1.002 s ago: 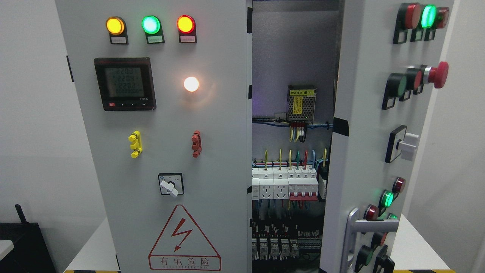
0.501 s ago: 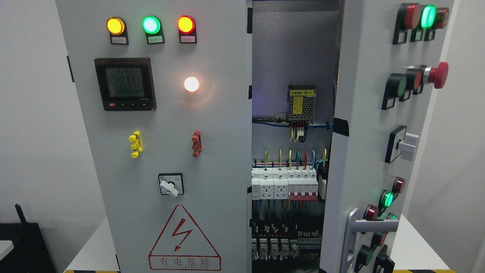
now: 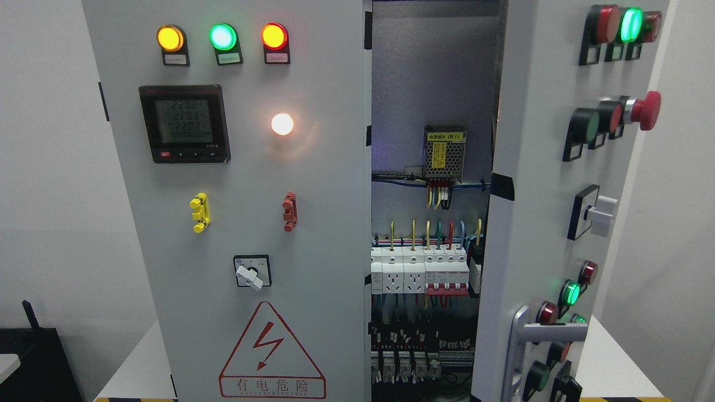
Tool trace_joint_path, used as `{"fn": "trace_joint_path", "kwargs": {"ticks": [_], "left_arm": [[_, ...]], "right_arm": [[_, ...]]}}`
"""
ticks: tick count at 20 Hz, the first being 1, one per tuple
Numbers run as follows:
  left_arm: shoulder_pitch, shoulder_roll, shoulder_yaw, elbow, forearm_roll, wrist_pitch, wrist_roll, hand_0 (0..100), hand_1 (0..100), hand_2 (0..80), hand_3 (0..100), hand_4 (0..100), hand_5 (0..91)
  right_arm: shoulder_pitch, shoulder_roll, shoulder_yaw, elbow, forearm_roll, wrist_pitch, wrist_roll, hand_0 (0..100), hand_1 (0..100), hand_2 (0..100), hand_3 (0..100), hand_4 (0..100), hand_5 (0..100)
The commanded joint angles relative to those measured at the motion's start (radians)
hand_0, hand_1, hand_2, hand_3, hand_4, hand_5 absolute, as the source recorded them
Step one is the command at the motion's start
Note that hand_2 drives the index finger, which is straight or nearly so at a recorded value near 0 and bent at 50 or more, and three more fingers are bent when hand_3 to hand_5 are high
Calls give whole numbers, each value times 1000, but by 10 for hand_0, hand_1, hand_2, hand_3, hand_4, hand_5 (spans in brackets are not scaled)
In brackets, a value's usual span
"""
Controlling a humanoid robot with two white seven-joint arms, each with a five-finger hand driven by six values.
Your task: Open door with both hands
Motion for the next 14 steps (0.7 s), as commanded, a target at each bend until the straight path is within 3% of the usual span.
{"fn": "trace_joint_path", "kwargs": {"ticks": [1, 5, 10, 14], "left_arm": [[47, 101, 244, -293, 115, -2, -37, 0, 0, 0, 0, 31, 0], [66, 180, 330, -296, 205, 1, -106, 0, 0, 0, 0, 31, 0], [79, 307, 485, -288, 380, 18, -280, 0, 0, 0, 0, 31, 0], [77, 439, 618, -271, 529, 186, -403, 0, 0, 0, 0, 31, 0]], "right_arm": [[-1, -1, 0, -1, 0, 1, -1, 107, 0, 0, 0, 0, 0], [1, 1, 0, -1, 0, 1, 0, 106, 0, 0, 0, 0, 0], [1, 1, 0, 0, 0, 1, 0, 106, 0, 0, 0, 0, 0], [-1, 1, 0, 0, 0, -1, 0, 106, 0, 0, 0, 0, 0]]}}
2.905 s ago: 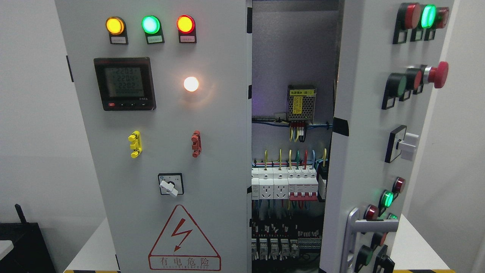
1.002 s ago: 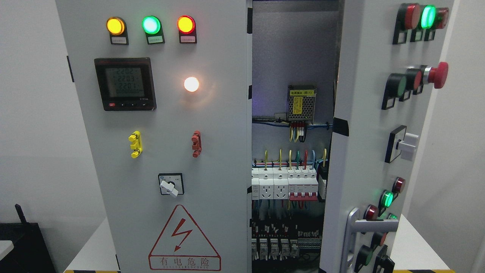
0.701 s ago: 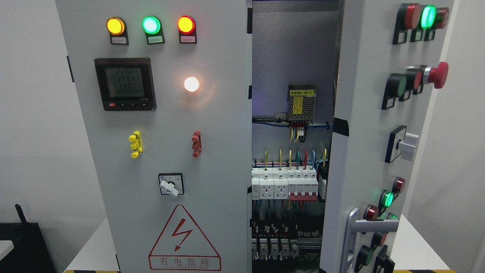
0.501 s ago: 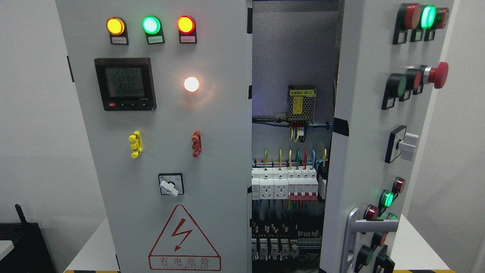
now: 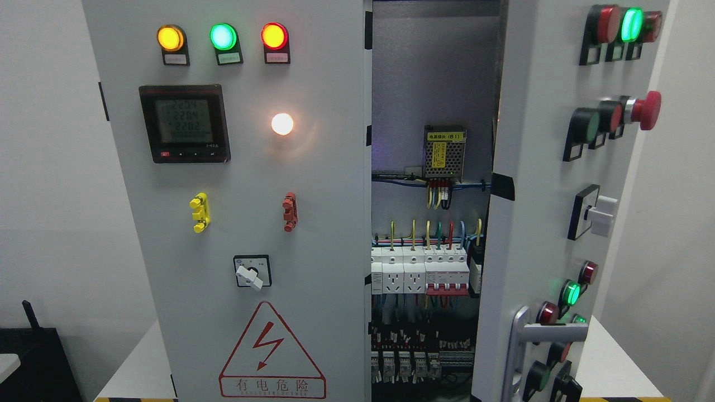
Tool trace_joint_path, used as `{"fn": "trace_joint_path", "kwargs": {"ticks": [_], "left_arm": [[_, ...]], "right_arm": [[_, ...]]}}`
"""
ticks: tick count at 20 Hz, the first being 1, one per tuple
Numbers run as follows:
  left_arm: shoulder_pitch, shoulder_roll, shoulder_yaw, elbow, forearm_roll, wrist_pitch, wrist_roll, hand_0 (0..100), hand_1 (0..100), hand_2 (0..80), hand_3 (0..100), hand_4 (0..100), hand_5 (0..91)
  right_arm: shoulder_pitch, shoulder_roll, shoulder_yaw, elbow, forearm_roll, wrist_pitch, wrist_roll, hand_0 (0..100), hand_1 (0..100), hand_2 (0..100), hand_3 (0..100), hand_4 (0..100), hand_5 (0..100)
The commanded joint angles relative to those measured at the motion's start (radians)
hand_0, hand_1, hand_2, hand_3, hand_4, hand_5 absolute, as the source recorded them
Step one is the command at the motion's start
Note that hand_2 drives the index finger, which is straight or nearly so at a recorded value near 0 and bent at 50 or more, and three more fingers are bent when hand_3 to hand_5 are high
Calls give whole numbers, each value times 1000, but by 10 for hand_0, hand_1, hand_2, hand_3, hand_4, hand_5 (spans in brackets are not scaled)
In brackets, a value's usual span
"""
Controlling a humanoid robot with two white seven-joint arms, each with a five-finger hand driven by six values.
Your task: Open door with both hands
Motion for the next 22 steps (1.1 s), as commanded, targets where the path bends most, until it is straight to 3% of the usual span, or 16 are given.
{"fn": "trace_joint_path", "kwargs": {"ticks": [1, 7, 12, 18, 22], "left_arm": [[4, 264, 311, -62, 193, 137, -110, 0, 0, 0, 0, 31, 0], [-38, 395, 357, -65, 289, 190, -184, 0, 0, 0, 0, 31, 0], [-154, 488, 382, -60, 362, 393, -236, 0, 0, 0, 0, 31, 0], [-252, 553, 371, -62, 363, 420, -240, 0, 0, 0, 0, 31, 0], [-312, 591, 299, -65, 372, 420, -240, 0, 0, 0, 0, 31, 0]], "right_arm": [[-1, -1, 0, 0, 0, 1, -1, 106, 0, 0, 0, 0, 0], [1, 1, 0, 0, 0, -1, -1, 106, 0, 0, 0, 0, 0], [1, 1, 0, 0, 0, 1, -1, 107, 0, 0, 0, 0, 0], [-1, 1, 0, -1, 0, -1, -1, 107, 0, 0, 0, 0, 0], [-1, -1, 0, -1, 0, 1, -1, 107, 0, 0, 0, 0, 0]]}}
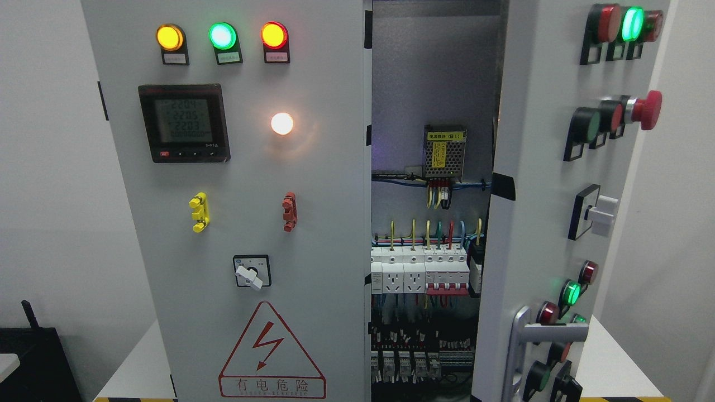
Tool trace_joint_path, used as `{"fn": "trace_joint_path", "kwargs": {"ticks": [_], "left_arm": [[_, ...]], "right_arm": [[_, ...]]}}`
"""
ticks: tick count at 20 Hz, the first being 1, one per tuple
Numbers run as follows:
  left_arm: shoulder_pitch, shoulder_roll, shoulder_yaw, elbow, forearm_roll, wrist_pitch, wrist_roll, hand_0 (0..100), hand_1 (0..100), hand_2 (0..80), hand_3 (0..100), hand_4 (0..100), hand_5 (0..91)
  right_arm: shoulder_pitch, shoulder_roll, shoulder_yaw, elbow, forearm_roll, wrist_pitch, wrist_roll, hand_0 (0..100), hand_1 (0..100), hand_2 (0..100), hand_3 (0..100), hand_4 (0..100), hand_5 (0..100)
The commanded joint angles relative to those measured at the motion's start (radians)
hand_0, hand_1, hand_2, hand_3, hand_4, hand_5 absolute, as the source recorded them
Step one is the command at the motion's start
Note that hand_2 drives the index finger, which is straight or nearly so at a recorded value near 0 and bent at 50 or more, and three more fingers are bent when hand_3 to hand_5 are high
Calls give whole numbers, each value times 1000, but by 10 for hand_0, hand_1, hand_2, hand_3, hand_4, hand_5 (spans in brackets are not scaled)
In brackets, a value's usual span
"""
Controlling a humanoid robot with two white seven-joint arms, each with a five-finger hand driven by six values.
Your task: Open door with both hands
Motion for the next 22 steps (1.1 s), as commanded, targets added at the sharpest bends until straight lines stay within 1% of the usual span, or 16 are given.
{"fn": "trace_joint_path", "kwargs": {"ticks": [1, 5, 8, 10, 14, 17, 18, 20, 22], "left_arm": [[-102, 161, -30, -11, 20, 4, 0, 0, 0, 0, 0, 31, 0], [-177, 163, -108, -12, 18, 4, 0, 0, 0, 0, 0, 31, 0], [-301, 163, -218, -8, 20, 14, 1, 0, 0, 0, 0, 31, 0], [-407, 164, -307, -3, 18, 42, 3, 0, 0, 0, 0, 31, 0], [-632, 163, -476, -3, 15, 138, 10, 0, 0, 0, 0, 31, 0], [-764, 161, -600, 17, 9, 140, 56, 0, 0, 0, 0, 31, 0], [-819, 154, -655, 27, -2, 140, 72, 0, 0, 0, 0, 31, 0], [-905, 144, -752, 40, -44, 140, 87, 0, 0, 0, 0, 30, 0], [-988, 135, -834, 47, -58, 142, 99, 0, 0, 0, 0, 31, 0]], "right_arm": [[-1, 0, 0, 1, 0, 1, 1, 107, 0, 0, 0, 0, 0], [-1, -1, 0, 1, 0, 1, 1, 107, 0, 0, 0, 0, 0], [1, -1, 0, 1, 0, 1, 1, 107, 0, 0, 0, 0, 0], [1, 0, 0, 1, 0, -1, 1, 107, 0, 0, 0, 0, 0], [-1, 0, 0, 1, 0, 1, 1, 107, 0, 0, 0, 0, 0], [1, 0, 0, -1, 0, 1, 1, 107, 0, 0, 0, 0, 0], [-1, 0, 0, 1, 0, -1, 1, 107, 0, 0, 0, 0, 0], [-1, -1, 0, -1, 0, 1, 1, 107, 0, 0, 0, 0, 0], [1, -1, 0, -1, 0, -1, 1, 107, 0, 0, 0, 0, 0]]}}
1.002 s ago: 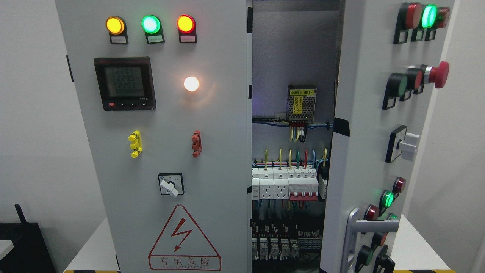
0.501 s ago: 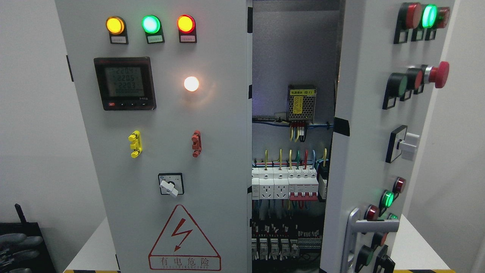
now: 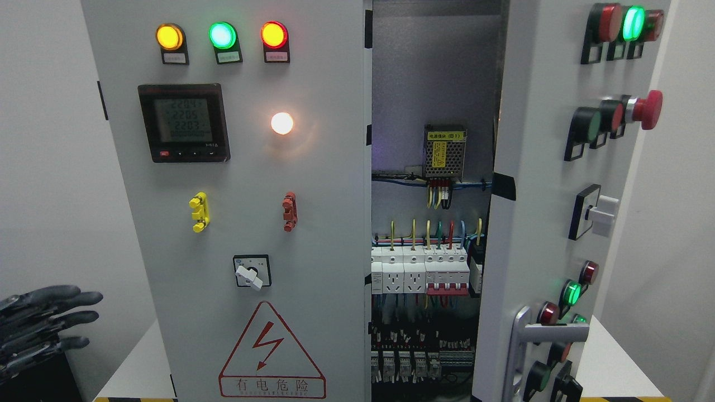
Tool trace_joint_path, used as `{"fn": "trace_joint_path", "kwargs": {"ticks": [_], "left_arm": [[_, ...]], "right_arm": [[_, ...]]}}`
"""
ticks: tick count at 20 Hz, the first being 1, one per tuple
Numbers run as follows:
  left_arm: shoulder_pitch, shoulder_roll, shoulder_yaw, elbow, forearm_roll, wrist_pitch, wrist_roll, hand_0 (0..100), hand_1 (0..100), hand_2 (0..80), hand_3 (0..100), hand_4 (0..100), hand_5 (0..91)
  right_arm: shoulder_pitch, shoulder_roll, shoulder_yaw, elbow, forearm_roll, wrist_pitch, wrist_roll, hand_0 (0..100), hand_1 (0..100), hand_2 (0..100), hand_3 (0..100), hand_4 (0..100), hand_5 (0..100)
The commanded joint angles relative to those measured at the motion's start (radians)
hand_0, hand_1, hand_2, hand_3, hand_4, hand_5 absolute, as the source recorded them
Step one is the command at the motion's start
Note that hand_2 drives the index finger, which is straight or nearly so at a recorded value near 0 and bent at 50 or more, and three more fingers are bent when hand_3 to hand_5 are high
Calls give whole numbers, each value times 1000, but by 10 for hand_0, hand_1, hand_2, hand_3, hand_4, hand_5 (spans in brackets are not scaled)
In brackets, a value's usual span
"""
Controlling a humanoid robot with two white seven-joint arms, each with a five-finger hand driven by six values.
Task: Open door with both hands
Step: 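Raise the left hand toward the partly open cabinet door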
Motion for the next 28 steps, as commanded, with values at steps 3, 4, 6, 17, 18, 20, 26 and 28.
{"fn": "trace_joint_path", "kwargs": {"ticks": [3, 4, 6, 17, 18, 20, 26, 28], "left_arm": [[-400, 8, -559, 48, -40, 8, 23, 0, 0, 0, 0, 31, 0], [-463, 18, -625, 54, -32, 10, 23, 0, 0, 0, 0, 31, 0], [-610, 58, -782, 62, 3, 7, 25, 0, 0, 0, 0, 31, 0], [-979, 152, -1185, 39, 259, -4, 54, 0, 0, 0, 0, 31, 0], [-1005, 152, -1214, 39, 262, -4, 55, 0, 0, 0, 0, 31, 0], [-1048, 144, -1257, 40, 273, -4, 81, 0, 0, 0, 0, 31, 0], [-1307, 89, -1510, 5, 349, -3, 135, 0, 0, 0, 0, 30, 0], [-1405, 34, -1599, 11, 351, 2, 169, 0, 0, 0, 0, 30, 0]], "right_arm": [[-1, 0, 0, -1, 0, 1, 2, 107, 0, 0, 0, 0, 0], [1, 0, 0, -1, 0, 1, 0, 107, 0, 0, 0, 0, 0], [-1, 0, 0, 1, 0, 1, 2, 107, 0, 0, 0, 0, 0], [1, 0, 0, 1, 0, 1, 0, 107, 0, 0, 0, 0, 0], [-1, -1, 0, -1, 0, 1, 2, 107, 0, 0, 0, 0, 0], [-1, 0, 0, -1, 0, -1, 2, 106, 0, 0, 0, 0, 0], [1, -1, 0, -1, 0, -1, 2, 107, 0, 0, 0, 0, 0], [-1, 0, 0, 1, 0, 1, 2, 107, 0, 0, 0, 0, 0]]}}
